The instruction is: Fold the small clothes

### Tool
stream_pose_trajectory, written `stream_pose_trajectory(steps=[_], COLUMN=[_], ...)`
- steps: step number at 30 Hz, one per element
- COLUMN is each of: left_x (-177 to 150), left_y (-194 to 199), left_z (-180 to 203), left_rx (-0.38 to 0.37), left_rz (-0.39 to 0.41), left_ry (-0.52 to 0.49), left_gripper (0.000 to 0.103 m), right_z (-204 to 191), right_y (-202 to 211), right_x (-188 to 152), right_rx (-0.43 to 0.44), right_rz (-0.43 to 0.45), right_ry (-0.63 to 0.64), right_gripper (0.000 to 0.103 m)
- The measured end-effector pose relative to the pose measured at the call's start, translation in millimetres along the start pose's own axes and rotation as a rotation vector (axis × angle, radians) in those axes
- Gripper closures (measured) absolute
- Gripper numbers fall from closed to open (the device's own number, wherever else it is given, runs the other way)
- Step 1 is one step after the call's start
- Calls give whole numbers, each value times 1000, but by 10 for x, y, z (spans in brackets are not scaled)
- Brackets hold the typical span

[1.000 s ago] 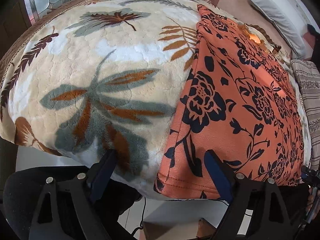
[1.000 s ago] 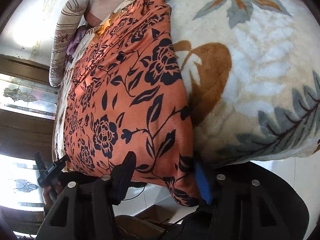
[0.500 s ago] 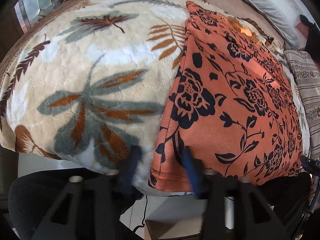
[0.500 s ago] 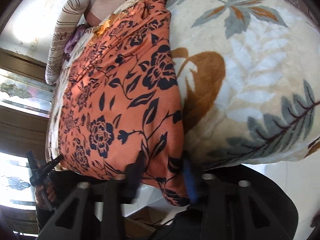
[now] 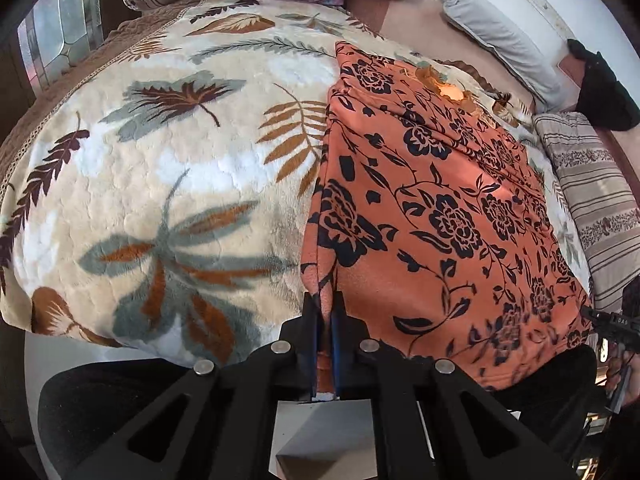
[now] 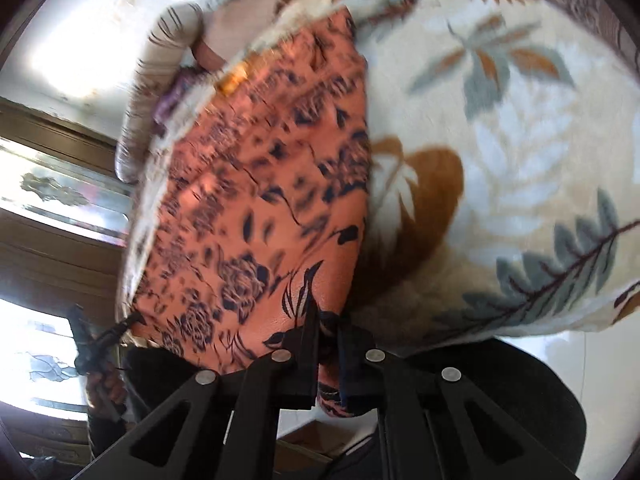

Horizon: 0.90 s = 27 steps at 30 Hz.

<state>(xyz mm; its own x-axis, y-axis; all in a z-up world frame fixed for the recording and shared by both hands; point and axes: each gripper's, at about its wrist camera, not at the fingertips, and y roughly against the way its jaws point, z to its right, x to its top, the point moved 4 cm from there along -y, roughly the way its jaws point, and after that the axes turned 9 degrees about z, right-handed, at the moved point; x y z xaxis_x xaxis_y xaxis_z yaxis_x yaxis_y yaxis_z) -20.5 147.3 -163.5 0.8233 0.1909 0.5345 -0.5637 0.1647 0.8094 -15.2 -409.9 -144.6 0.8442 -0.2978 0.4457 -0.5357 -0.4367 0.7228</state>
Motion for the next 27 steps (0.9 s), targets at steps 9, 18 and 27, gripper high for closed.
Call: stream_pose_trajectory(steps=[9,18,27], left_x=[-212,-46,-129], left_y=[-345,-178,-351], left_z=[-10,193,-7], left_rx=[18,13,15], left_rz=[-66,-4,-115], left_ry=[-22,-76,-25], left_gripper=[54,98,98], right_z=[95,-30,132], right_y=[-246,-227,-244], right_x=[-91,-146,-52], right_rx=[-123,-55,70], right_rz=[-42,-86,-71], right_ry=[63,55,-106], right_gripper=[17,98,98])
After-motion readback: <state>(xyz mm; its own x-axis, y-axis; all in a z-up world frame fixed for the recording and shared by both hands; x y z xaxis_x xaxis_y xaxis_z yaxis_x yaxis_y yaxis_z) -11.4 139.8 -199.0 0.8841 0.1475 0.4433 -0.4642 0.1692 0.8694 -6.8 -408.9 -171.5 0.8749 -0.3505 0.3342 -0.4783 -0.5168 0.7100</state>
